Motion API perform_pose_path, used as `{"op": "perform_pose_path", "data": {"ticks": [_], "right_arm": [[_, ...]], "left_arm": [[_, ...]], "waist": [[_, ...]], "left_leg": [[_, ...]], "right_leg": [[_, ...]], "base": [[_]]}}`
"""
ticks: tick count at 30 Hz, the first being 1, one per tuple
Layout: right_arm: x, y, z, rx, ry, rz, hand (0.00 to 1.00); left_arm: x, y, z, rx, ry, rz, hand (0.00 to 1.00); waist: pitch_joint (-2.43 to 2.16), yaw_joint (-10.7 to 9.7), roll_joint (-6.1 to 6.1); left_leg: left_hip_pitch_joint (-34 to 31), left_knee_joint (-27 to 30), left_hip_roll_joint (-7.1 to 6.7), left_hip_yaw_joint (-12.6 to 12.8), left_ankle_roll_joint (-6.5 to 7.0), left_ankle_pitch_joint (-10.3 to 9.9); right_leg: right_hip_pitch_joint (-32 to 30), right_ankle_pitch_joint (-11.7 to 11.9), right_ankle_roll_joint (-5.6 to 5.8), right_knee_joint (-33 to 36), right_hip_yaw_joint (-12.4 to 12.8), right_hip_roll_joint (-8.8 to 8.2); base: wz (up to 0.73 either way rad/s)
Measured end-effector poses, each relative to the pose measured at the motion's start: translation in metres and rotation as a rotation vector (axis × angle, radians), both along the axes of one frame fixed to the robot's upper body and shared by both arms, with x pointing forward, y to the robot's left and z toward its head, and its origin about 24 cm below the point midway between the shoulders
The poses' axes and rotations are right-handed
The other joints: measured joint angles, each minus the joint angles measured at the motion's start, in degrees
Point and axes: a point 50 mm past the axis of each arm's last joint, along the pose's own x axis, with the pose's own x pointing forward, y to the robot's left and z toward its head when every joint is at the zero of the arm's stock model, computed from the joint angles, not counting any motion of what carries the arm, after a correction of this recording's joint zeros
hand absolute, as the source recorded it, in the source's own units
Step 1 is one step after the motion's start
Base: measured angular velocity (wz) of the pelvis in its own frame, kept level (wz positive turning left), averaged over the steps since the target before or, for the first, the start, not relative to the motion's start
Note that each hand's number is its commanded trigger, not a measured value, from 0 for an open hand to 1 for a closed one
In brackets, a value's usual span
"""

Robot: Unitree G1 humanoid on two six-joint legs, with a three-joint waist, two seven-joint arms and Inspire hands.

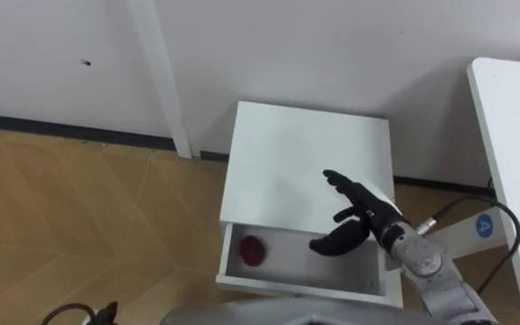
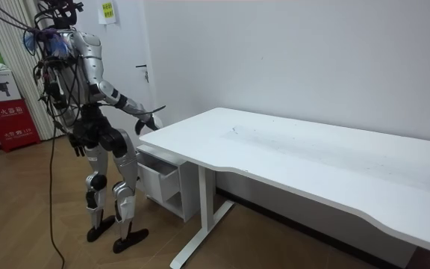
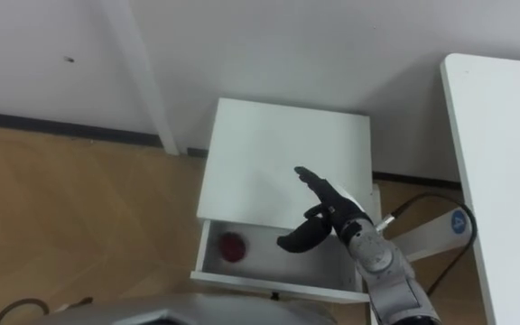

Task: Put apple and close drawer

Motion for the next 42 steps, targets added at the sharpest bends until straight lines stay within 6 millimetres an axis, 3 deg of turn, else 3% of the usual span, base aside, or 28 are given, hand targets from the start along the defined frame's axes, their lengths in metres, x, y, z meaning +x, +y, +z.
{"op": "perform_pose_path", "data": {"ticks": [10,16,18,20,21,23,24,25,26,27,28,29,30,31,32,33,34,36,38,41,42], "right_arm": [[-0.018,-0.010,-0.018,-0.011,0.076,-0.095,0.00],[-0.050,-0.036,-0.036,-0.040,0.168,-0.279,0.00],[-0.073,-0.054,-0.044,-0.045,0.225,-0.438,0.00],[-0.090,-0.068,-0.048,-0.062,0.268,-0.572,0.00],[-0.104,-0.078,-0.051,-0.096,0.306,-0.642,0.00],[-0.127,-0.090,-0.054,-0.162,0.381,-0.730,0.00],[-0.142,-0.094,-0.055,-0.197,0.434,-0.775,0.00],[-0.153,-0.095,-0.056,-0.213,0.479,-0.805,0.00],[-0.161,-0.096,-0.056,-0.213,0.503,-0.835,0.00],[-0.176,-0.097,-0.057,-0.210,0.550,-0.888,0.00],[-0.187,-0.094,-0.058,-0.203,0.594,-0.917,0.00],[-0.190,-0.091,-0.059,-0.192,0.609,-0.926,0.00],[-0.198,-0.085,-0.060,-0.165,0.639,-0.946,0.00],[-0.205,-0.081,-0.061,-0.148,0.660,-0.959,0.00],[-0.207,-0.080,-0.061,-0.141,0.665,-0.966,0.00],[-0.209,-0.079,-0.061,-0.127,0.666,-0.984,0.00],[-0.211,-0.076,-0.062,-0.120,0.683,-0.993,0.00],[-0.216,-0.073,-0.063,-0.115,0.706,-0.998,0.00],[-0.219,-0.075,-0.062,-0.107,0.703,-1.041,0.00],[-0.220,-0.082,-0.059,-0.127,0.688,-1.102,0.00],[-0.218,-0.086,-0.058,-0.125,0.672,-1.131,0.00]], "left_arm": [[0.005,-0.001,0.001,0.017,-0.030,-0.002,0.00],[-0.003,0.000,0.001,0.054,-0.022,0.018,0.00],[-0.010,0.001,0.000,0.054,0.004,0.042,0.00],[-0.013,-0.001,-0.001,0.049,0.019,0.057,0.00],[-0.011,-0.002,-0.002,0.042,0.017,0.071,0.00],[-0.010,-0.002,-0.002,0.040,0.013,0.087,0.00],[-0.004,0.000,-0.002,0.042,0.005,0.086,0.00],[-0.002,0.003,-0.001,0.049,0.001,0.089,0.00],[-0.002,0.004,-0.001,0.050,0.003,0.091,0.00],[-0.004,0.003,-0.002,0.047,0.019,0.092,0.00],[-0.003,0.004,-0.002,0.051,0.020,0.091,0.00],[-0.006,0.007,-0.001,0.058,0.024,0.092,0.00],[-0.009,0.013,0.000,0.076,0.034,0.096,0.00],[-0.011,0.016,0.001,0.085,0.043,0.100,0.00],[-0.011,0.016,0.001,0.089,0.050,0.103,0.00],[-0.009,0.016,0.001,0.091,0.055,0.110,0.00],[-0.008,0.017,0.001,0.095,0.065,0.115,0.00],[-0.013,0.017,0.001,0.100,0.093,0.121,0.00],[-0.017,0.016,0.000,0.098,0.114,0.123,0.00],[-0.022,0.015,0.000,0.098,0.135,0.128,0.00],[-0.029,0.015,0.000,0.098,0.152,0.134,0.00]], "waist": [[0.07,0.13,-0.55],[0.15,0.06,-0.37],[0.12,-0.43,-0.12],[0.19,-1.43,0.29],[0.24,-2.07,0.49],[0.16,-3.22,1.21],[0.40,-3.40,1.26],[0.31,-4.10,1.06],[0.55,-4.60,0.79],[0.42,-5.05,2.35],[0.52,-5.43,3.67],[0.61,-5.81,3.94],[0.64,-6.63,3.91],[0.62,-7.22,4.18],[0.52,-7.39,4.69],[0.51,-7.53,5.55],[0.62,-7.52,5.96],[0.61,-7.63,6.04],[0.46,-7.80,5.07],[0.56,-8.01,4.75],[0.60,-8.30,4.59]], "left_leg": [[-0.04,0.06,-0.11,-0.40,-0.01,0.01],[0.81,-0.12,-0.15,-0.09,-0.01,0.01],[0.88,0.11,-0.19,-0.01,0.00,0.00],[0.28,1.27,-0.28,1.20,0.30,-0.18],[-0.13,2.28,-0.53,2.49,0.85,-0.50],[-0.72,3.00,-1.42,3.76,2.09,-1.39],[-1.15,3.38,-2.70,3.97,2.99,-1.90],[-1.75,4.96,-4.02,3.99,4.14,-2.62],[-2.05,6.11,-4.27,4.05,4.75,-3.10],[-2.42,8.08,-3.97,3.87,5.65,-4.16],[-2.72,9.64,-3.63,4.25,6.66,-4.81],[-3.01,10.57,-3.48,4.44,7.33,-5.25],[-3.33,12.41,-3.14,4.82,8.14,-5.93],[-4.19,13.93,-2.29,4.86,8.61,-6.26],[-4.94,14.50,-1.61,4.95,8.86,-6.41],[-6.46,15.58,0.41,5.05,8.88,-6.41],[-7.15,15.79,1.87,5.04,8.87,-6.05],[-7.12,15.94,2.95,4.52,9.26,-6.06],[-7.58,16.26,2.78,4.34,10.05,-6.04],[-8.79,18.35,2.42,3.36,10.51,-6.47],[-8.77,18.52,1.61,3.04,10.68,-6.58]], "right_leg": [[0.30,0.00,0.00,-0.60,-0.37,0.01],[1.16,0.00,0.01,-1.18,-0.01,0.03],[0.91,-0.23,0.37,-0.12,-0.31,-0.29],[-0.09,-0.69,0.74,2.29,-0.37,-1.04],[-1.43,-1.26,1.09,5.72,-0.37,-2.20],[-6.27,-2.32,1.89,16.17,0.29,-5.09],[-10.15,-2.19,1.84,23.65,0.72,-7.69],[-13.77,-1.25,1.51,30.88,2.06,-10.34],[-15.60,0.46,1.25,34.23,2.79,-11.33],[-19.34,6.16,1.10,40.29,3.96,-12.30],[-24.27,14.25,1.03,46.74,6.00,-13.05],[-27.17,18.55,0.46,51.55,7.30,-13.13],[-33.91,17.00,0.42,66.54,9.73,-12.39],[-39.79,12.55,-0.17,81.43,9.08,-12.01],[-42.32,10.55,-0.57,86.82,8.28,-11.18],[-46.43,7.52,-0.95,94.29,6.26,-9.60],[-49.07,5.43,-0.61,99.12,4.99,-8.99],[-50.54,3.25,0.06,102.87,4.85,-9.25],[-50.57,2.49,0.91,103.81,5.69,-10.21],[-47.09,2.40,1.08,99.92,6.01,-11.80],[-44.81,2.45,1.15,96.68,6.25,-12.75]], "base": [[0.01],[-0.02],[0.02],[0.10],[0.24],[0.24],[0.09],[0.05],[0.04],[-0.08],[-0.10],[-0.12],[-0.08],[-0.12],[-0.19],[-0.26],[-0.22],[-0.06],[0.07],[0.22],[0.30]]}}
